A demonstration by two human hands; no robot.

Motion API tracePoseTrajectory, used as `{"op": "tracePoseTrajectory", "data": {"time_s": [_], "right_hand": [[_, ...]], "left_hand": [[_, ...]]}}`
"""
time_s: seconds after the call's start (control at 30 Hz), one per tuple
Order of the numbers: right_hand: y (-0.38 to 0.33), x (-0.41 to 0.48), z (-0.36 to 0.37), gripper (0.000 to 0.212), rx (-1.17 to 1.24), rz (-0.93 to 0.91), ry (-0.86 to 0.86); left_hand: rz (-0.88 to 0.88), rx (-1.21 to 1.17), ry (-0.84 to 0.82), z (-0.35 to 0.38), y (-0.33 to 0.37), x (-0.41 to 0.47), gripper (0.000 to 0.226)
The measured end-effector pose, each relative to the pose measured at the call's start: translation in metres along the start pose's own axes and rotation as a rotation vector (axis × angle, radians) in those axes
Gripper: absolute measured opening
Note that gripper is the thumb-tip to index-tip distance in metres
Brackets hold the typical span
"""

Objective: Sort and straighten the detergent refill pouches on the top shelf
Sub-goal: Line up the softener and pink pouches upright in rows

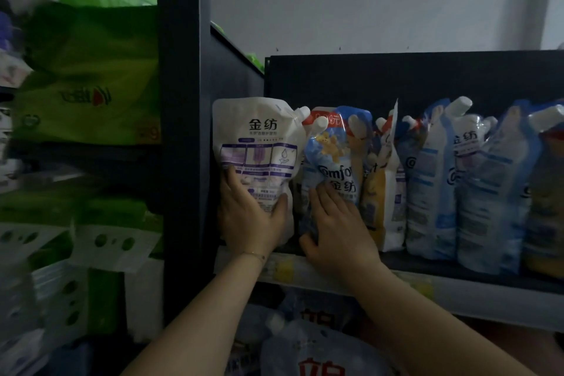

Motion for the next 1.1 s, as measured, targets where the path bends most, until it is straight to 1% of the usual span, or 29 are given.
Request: {"op": "tracePoseTrajectory", "data": {"time_s": [0.13,0.27,0.43,0.53,0.67,0.77,0.8,0.83,0.9,0.97,1.0,1.03,1.07,1.1], "right_hand": [[0.001,-0.001,0.000,0.080,0.028,0.014,0.008],[0.001,-0.002,-0.001,0.080,0.057,0.026,0.018],[0.000,-0.003,-0.006,0.079,0.089,0.024,0.024],[0.001,-0.004,-0.006,0.077,0.107,0.027,0.029],[0.001,-0.003,-0.009,0.066,0.144,0.011,0.066],[0.000,-0.003,-0.011,0.056,0.210,-0.020,0.088],[0.001,-0.001,-0.012,0.054,0.268,-0.014,0.107],[0.004,0.000,-0.017,0.047,0.349,0.028,0.135],[0.011,0.001,-0.030,0.029,0.551,0.153,0.190],[0.009,0.001,-0.044,0.026,0.714,0.229,0.230],[0.006,0.002,-0.047,0.026,0.818,0.282,0.221],[0.003,0.002,-0.046,0.024,0.977,0.369,0.193],[-0.002,0.001,-0.043,0.021,1.191,0.501,0.124],[-0.012,-0.001,-0.036,0.023,1.416,0.642,0.011]], "left_hand": [[-0.064,-0.075,-0.030,-0.006,0.001,-0.001,0.100],[-0.112,-0.175,-0.053,-0.012,0.004,-0.003,0.087],[-0.254,-0.330,-0.015,-0.023,0.006,0.005,0.075],[-0.278,-0.424,-0.020,-0.027,0.013,0.007,0.074],[-0.321,-0.537,0.015,-0.035,0.022,0.009,0.074],[-0.442,-0.658,0.048,-0.041,0.019,0.011,0.069],[-0.502,-0.708,0.046,-0.041,0.016,0.011,0.067],[-0.562,-0.751,0.041,-0.040,0.013,0.011,0.063],[-0.642,-0.790,0.028,-0.043,0.008,0.012,0.053],[-0.694,-0.850,-0.007,-0.042,0.006,0.014,0.047],[-0.732,-0.918,-0.047,-0.040,0.007,0.014,0.046],[-0.769,-1.001,-0.097,-0.037,0.010,0.013,0.048],[-0.797,-1.091,-0.154,-0.035,0.016,0.011,0.051],[-0.819,-1.179,-0.206,-0.034,0.024,0.008,0.057]]}}
Point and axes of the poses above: each hand's wrist, its own x-axis towards the middle knuckle, its own z-axis out of the palm, y = z × x, the point moved 9 cm from there along x, towards the middle knuckle, and after that the axes turned 11 degrees about y, right-handed, at the moved point
